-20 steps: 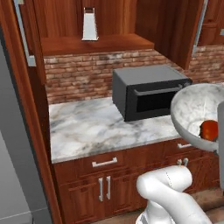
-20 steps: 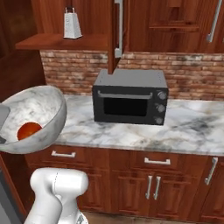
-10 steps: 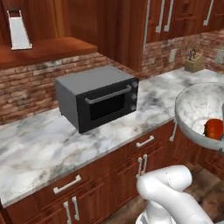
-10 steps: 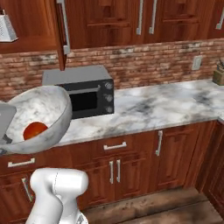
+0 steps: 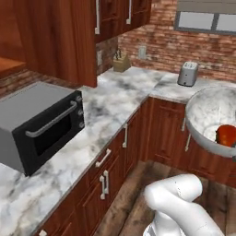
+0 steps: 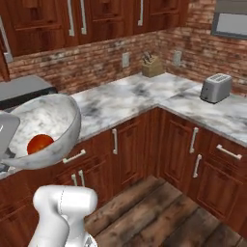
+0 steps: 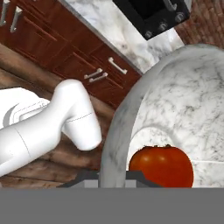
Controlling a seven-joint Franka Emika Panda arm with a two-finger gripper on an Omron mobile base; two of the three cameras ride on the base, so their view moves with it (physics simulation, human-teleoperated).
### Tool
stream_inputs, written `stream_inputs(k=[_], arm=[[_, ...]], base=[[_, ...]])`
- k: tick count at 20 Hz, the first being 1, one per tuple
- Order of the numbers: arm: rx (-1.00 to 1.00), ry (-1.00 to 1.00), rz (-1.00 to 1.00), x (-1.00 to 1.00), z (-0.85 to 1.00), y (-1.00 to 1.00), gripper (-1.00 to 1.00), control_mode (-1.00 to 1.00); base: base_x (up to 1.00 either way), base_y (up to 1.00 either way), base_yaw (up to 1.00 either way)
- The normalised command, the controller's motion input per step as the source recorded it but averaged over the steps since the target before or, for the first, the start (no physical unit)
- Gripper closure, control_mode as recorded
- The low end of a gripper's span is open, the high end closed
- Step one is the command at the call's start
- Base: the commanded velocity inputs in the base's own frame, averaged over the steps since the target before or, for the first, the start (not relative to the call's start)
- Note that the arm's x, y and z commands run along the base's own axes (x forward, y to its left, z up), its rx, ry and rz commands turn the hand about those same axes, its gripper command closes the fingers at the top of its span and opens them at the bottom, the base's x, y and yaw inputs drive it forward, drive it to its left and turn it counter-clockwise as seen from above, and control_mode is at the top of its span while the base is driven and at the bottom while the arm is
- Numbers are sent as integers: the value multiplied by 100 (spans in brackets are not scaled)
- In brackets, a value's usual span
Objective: Pick the tomato from the cabinet and place it in the bowl. Then pick the bowl and place it in the sink. Then turn on the sink facuet.
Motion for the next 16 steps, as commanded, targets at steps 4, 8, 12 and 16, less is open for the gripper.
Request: stream_inputs(k=[4, 8, 12, 16], arm=[[0, 0, 0, 0, 0, 0, 100, 100], [0, 0, 0, 0, 0, 0, 100, 100], [0, 0, 0, 0, 0, 0, 100, 100], [0, 0, 0, 0, 0, 0, 100, 100]], base=[[-6, -31, -76], [-6, -28, -77], [-7, -32, -76], [-4, -32, -75]])
